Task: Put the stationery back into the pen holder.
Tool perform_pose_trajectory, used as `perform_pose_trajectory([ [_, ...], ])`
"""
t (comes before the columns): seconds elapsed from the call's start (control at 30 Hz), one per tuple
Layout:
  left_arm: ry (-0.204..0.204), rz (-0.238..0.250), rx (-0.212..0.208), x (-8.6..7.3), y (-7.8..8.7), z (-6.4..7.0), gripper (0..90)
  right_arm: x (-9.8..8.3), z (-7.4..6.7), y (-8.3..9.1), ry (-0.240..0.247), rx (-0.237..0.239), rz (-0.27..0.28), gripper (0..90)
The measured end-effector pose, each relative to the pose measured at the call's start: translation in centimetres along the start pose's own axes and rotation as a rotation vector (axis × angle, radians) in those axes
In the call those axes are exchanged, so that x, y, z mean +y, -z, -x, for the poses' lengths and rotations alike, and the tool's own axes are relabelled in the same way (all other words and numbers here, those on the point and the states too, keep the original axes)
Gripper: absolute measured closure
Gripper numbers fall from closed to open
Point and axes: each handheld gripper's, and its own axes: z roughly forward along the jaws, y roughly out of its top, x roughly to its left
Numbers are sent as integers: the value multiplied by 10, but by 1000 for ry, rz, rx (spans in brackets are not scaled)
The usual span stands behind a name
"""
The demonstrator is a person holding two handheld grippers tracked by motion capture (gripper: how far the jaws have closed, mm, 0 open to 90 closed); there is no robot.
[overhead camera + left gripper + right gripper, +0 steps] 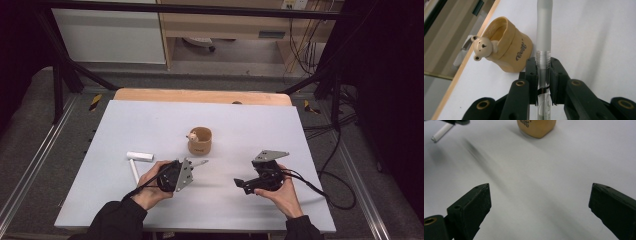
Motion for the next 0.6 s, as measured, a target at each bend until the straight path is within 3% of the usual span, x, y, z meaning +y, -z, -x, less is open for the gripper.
perform_pose_trajectory([
  [0.13, 97, 23, -13, 0, 2, -9, 784, -10, 8, -3, -16, -9, -12, 19],
  [0.27, 196, 47, -22, 1, 5, -17, 784, -17, 13, -1, 4, -17, 4, 17],
  [0.4, 276, 70, -20, 3, 7, -26, 784, -23, 19, 2, -14, -11, 20, 16],
  [0.5, 326, 82, -24, 4, 9, -33, 784, -29, 22, 3, 7, -11, 30, 17],
  [0.6, 385, 93, -33, 6, 9, -39, 784, -35, 26, 5, -15, -9, 24, 15],
])
